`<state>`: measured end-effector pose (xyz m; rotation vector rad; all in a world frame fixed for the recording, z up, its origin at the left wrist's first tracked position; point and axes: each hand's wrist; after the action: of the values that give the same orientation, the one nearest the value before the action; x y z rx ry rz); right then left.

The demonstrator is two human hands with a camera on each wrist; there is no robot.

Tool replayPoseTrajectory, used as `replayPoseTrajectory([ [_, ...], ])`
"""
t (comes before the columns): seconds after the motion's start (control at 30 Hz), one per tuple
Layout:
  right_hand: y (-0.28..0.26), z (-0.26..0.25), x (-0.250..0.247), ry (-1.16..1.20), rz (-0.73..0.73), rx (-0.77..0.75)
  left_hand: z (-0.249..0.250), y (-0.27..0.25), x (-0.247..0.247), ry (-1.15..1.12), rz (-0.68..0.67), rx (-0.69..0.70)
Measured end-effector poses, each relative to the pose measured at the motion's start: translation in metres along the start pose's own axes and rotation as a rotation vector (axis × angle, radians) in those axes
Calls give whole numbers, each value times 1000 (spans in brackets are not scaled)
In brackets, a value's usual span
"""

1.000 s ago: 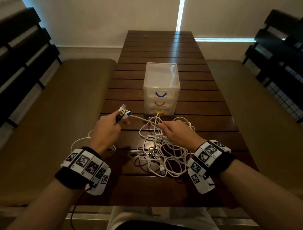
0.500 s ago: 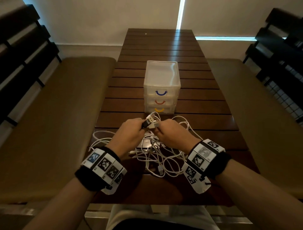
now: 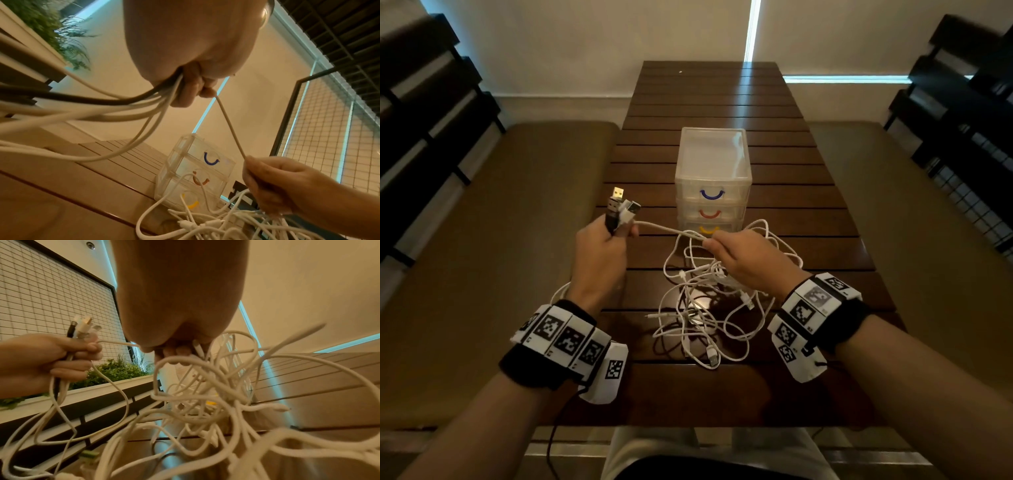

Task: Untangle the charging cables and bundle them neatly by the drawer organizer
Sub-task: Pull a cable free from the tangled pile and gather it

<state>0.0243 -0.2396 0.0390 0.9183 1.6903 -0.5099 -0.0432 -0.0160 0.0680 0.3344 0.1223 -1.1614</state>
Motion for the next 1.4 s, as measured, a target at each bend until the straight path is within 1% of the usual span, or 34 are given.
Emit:
replayPoseTrajectory([
  [0.07, 1, -4, 1, -40, -18, 4, -3, 1, 0, 41, -11, -14],
  [0.1, 1, -7, 1, -62, -50, 8, -4, 2, 1, 72, -26, -5],
  [0.17, 1, -13, 5, -118, -118, 3, -4, 1, 3, 160, -81, 85],
  [0.23, 2, -19, 10, -173, -131, -19, -1, -2, 9, 235, -212, 193],
  [0.27, 2, -21, 12, -188, -115, -34, 2, -6, 14, 273, -296, 205],
  [0.3, 2, -25, 13, -192, -96, -46, 3, -9, 19, 317, -375, 190],
  [0.37, 1, -27, 12, -196, -63, -71, 2, -16, 30, 400, -482, 148],
  [0.43, -2, -27, 10, -213, -61, -99, -1, -20, 34, 442, -527, 116],
  [0.6, -11, -22, 13, -155, -144, -114, -1, -19, 34, 505, -605, 86],
  [0.67, -12, -18, 15, -115, -130, -106, 1, -15, 30, 497, -590, 71],
  [0.77, -14, -11, 14, -25, -97, -74, 8, -10, 19, 440, -472, 92],
  [0.83, -13, -7, 12, 47, -75, -39, 8, -6, 9, 282, -326, 88],
  [0.87, -11, -4, 10, 78, -63, -15, 7, -3, 4, 151, -219, 68],
  [0.93, -10, 2, 7, 118, -39, 42, 7, 4, -6, -150, 3, -30],
  [0.97, -10, 4, 6, 128, -34, 66, 7, 6, -10, -251, 72, -77],
  [1.0, -10, 6, 6, 117, -37, 76, 9, 7, -12, -265, 93, -92],
  [1.03, -11, 7, 7, 93, -52, 76, 11, 6, -13, -184, 71, -79],
  [1.1, -13, 4, 12, 23, -104, 68, 9, 4, -10, 8, -25, -33],
  [1.17, -13, -1, 18, -46, -119, 57, 6, 0, -5, 87, -91, -11],
  [1.2, -13, -3, 20, -80, -124, 56, 5, -1, -2, 118, -102, 9],
  [1.27, -12, -7, 22, -140, -162, 52, 5, -5, 4, 174, -82, 121],
  [1.33, -10, -10, 22, -182, -225, 44, 7, -12, 11, 170, -78, 297],
  [1.37, -9, -12, 22, -189, -241, 41, 8, -17, 14, 154, -106, 365],
  [1.4, -8, -14, 22, -186, -244, 38, 10, -21, 18, 152, -158, 402],
])
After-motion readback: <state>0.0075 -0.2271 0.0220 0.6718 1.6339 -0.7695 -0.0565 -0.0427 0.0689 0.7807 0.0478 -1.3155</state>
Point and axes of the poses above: each hand's wrist, its own y-axis towards the middle knuckle, its own x-axis out of the palm, z = x × y, and after that the axes turned 10 degrees about -y, right-handed
